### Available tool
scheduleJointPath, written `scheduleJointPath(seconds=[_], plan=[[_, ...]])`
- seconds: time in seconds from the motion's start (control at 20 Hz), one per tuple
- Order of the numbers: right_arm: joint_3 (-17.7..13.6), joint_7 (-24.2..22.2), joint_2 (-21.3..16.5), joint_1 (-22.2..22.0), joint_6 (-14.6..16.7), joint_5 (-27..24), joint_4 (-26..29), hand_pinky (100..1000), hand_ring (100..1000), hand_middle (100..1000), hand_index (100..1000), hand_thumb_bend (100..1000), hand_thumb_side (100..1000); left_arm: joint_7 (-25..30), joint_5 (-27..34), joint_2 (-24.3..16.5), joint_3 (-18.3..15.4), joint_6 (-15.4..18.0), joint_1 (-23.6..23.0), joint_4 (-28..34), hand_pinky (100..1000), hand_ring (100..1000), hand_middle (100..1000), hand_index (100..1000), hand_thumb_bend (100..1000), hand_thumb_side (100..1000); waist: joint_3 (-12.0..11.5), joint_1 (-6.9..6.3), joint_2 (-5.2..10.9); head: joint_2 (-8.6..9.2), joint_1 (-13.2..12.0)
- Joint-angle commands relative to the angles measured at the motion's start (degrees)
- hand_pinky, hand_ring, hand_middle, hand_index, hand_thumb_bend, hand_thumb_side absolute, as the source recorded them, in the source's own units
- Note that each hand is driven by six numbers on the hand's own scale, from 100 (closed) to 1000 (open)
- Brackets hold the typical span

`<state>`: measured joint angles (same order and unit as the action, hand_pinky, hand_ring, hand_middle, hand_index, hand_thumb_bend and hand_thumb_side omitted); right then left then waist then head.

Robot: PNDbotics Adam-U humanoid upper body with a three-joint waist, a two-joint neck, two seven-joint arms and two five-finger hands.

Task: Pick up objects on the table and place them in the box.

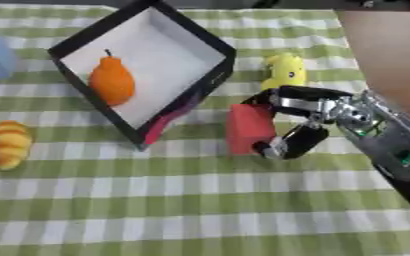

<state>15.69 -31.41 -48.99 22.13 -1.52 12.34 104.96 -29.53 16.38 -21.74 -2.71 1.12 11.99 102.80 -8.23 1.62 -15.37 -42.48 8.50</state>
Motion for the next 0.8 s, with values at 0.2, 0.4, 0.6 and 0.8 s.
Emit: scheduleJointPath(seconds=[0.2, 0.4, 0.6, 0.8], plan=[[-4.1, 4.4, -4.2, 2.3, 0.7, -4.4, 4.8, 662, 686, 435, 663, 100, 149, -1.1, -1.0, -2.3, -1.6, 0.3, -1.1, 1.1, 700, 688, 721, 701, 384, 607, -0.3, 0.54, 3.05, -1.2, 0.3], [-5.9, 7.2, -6.0, 5.8, 1.2, -6.9, 6.0, 658, 673, 431, 652, 100, 136, -1.9, -1.3, -2.5, -2.3, 0.5, -2.0, 1.2, 700, 693, 748, 714, 386, 607, -1.0, 0.68, 3.64, -1.61, 1.0], [-5.6, 8.5, -7.9, 9.9, 2.3, -5.7, 3.4, 665, 660, 434, 639, 100, 137, -2.7, -2.1, -2.9, -3.2, 1.1, -1.7, 2.0, 705, 717, 798, 743, 389, 601, -2.8, 1.24, 3.91, -1.63, 2.3], [-5.4, 10.0, -8.6, 13.7, 3.8, -3.8, -1.5, 669, 649, 434, 605, 100, 164, -3.4, -3.0, -3.7, -3.8, 1.5, -1.1, 2.7, 707, 721, 806, 748, 398, 597, -4.8, 2.19, 4.21, -1.63, 3.6]])
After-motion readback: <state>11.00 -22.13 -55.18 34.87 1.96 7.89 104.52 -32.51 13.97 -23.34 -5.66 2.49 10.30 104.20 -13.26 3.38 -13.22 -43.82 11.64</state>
